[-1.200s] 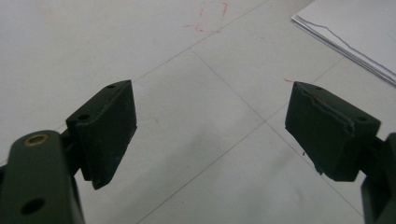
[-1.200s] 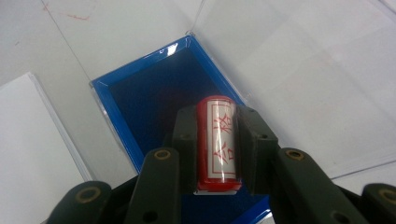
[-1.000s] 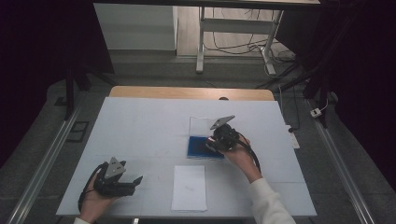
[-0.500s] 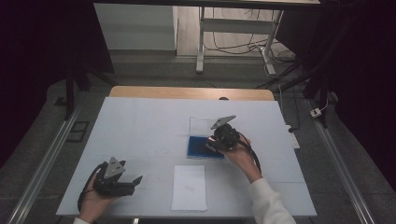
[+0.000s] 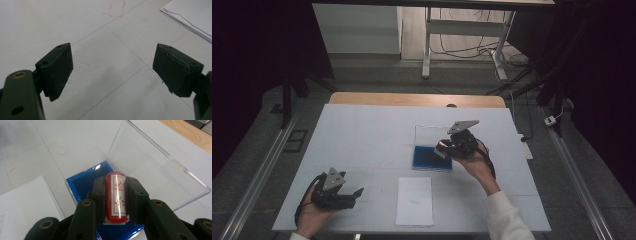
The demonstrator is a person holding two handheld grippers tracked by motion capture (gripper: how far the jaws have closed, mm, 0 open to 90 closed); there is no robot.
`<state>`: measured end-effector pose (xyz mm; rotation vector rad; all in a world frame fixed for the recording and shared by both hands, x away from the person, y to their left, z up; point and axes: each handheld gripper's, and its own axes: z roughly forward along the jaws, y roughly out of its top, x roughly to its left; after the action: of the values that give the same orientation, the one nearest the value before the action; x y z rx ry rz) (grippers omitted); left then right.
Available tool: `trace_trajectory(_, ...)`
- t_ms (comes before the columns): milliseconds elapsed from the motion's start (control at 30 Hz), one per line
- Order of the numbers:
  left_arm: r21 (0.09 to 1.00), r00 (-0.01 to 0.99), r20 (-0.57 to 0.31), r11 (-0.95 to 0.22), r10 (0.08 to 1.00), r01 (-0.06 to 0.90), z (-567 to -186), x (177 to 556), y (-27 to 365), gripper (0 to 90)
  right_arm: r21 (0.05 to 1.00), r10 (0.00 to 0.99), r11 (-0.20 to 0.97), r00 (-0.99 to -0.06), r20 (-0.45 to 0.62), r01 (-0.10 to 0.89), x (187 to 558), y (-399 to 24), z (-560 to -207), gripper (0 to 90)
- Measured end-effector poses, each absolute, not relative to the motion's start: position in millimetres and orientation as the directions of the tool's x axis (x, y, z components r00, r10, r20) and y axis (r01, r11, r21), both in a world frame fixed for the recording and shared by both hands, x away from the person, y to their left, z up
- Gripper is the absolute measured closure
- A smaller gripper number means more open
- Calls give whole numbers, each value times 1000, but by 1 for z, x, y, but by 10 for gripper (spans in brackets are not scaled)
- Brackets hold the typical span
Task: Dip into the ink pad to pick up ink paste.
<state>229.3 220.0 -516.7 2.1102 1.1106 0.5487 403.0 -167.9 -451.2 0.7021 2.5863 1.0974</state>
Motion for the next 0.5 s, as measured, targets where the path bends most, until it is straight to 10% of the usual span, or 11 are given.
trace_trajectory(500, 736, 547, 54, -403, 836, 543, -516, 228, 220, 167, 750, 516, 570, -856, -8, 337, 400, -171, -450, 696)
